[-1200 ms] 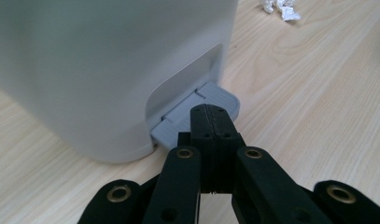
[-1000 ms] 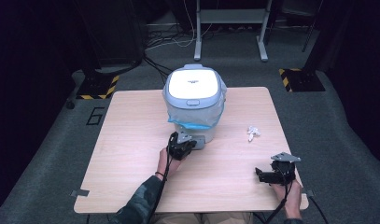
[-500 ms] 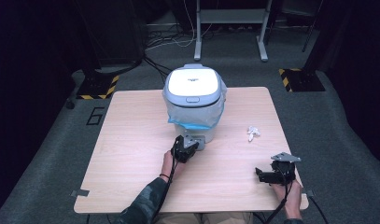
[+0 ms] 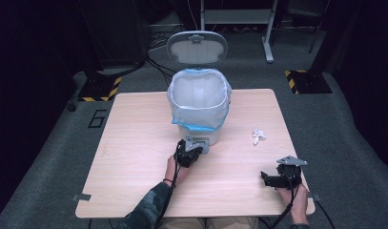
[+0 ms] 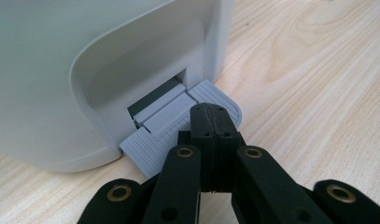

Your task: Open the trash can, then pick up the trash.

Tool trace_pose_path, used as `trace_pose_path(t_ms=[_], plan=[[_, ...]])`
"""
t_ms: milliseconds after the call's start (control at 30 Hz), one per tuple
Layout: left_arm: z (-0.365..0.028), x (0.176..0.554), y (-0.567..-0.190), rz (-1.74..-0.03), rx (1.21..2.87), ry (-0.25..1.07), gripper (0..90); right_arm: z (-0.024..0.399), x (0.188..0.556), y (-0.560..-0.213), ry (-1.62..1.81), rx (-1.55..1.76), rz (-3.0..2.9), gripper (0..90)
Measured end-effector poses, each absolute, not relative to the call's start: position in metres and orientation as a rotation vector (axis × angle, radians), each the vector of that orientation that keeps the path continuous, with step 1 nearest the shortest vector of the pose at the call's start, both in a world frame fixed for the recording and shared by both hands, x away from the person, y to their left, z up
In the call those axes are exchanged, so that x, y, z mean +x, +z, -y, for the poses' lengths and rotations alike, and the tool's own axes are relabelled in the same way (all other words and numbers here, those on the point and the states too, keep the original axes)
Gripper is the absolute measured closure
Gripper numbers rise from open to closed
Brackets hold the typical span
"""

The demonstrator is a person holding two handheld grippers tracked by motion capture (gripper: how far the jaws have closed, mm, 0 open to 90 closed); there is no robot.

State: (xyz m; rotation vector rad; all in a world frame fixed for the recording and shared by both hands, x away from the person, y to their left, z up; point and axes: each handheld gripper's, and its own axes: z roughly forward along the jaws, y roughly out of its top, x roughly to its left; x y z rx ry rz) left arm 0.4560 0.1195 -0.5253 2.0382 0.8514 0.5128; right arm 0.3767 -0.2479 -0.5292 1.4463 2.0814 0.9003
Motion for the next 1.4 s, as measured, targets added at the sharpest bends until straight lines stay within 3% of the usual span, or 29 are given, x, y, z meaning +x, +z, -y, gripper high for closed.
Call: trace_pose_path(t_ms=[967, 1400], plan=[[-0.121, 0.457, -0.525, -0.851, 2.030, 0.487, 89.8, 0.248, 0.379, -0.527, 0.887, 1.451, -2.081, 7.8], [-0.121, 0.457, -0.525, -0.851, 2.030, 0.487, 89.8, 0.243, 0.406, -0.502, 0.925, 1.385, -2.105, 7.3]])
